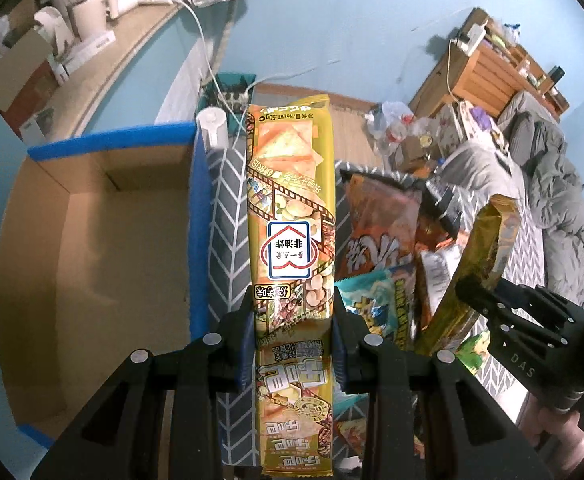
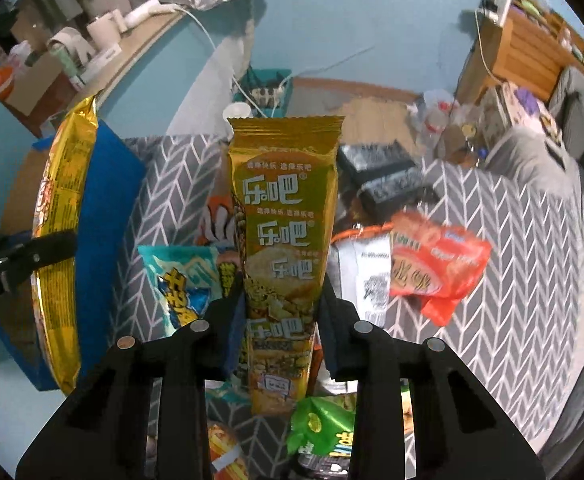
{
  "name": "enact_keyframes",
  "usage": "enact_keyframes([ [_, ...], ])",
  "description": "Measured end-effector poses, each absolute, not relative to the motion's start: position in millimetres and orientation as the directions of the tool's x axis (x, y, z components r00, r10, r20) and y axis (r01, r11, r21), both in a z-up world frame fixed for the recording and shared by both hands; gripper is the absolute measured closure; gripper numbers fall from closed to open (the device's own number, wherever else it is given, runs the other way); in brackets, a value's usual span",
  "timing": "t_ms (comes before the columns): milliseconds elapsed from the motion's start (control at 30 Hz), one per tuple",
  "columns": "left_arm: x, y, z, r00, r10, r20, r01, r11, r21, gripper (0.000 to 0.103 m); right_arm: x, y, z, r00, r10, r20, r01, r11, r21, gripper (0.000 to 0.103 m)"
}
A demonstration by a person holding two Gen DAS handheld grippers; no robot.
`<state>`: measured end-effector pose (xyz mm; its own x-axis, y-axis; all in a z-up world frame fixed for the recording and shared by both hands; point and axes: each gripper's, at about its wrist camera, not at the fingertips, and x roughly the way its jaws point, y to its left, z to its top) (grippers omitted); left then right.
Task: Organize snacks
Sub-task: 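Lift the yellow packet with the left tool while the right tool lifts another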
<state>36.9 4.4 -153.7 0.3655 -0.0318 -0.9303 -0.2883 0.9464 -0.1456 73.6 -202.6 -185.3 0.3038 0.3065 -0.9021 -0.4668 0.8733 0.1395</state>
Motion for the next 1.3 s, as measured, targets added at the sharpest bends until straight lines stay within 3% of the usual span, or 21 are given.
enact_keyframes([
  [600, 15.7, 16.5, -93.6, 0.469, 0.015, -0.883, -0.354, 0.919, -0.173, 0.071, 83.8, -177.1, -98.3, 0.373, 0.422, -0.827, -0.610, 0.783, 0.124, 0.073],
  [1300, -52.8, 92.4, -55.9, 0.490, 0.190, -0.851, -0.550, 0.825, -0.133, 0.071, 47.5, -34.2, -43.6, 0.191, 0.603, -0.774, -0.858, 0.485, 0.166, 0.073],
])
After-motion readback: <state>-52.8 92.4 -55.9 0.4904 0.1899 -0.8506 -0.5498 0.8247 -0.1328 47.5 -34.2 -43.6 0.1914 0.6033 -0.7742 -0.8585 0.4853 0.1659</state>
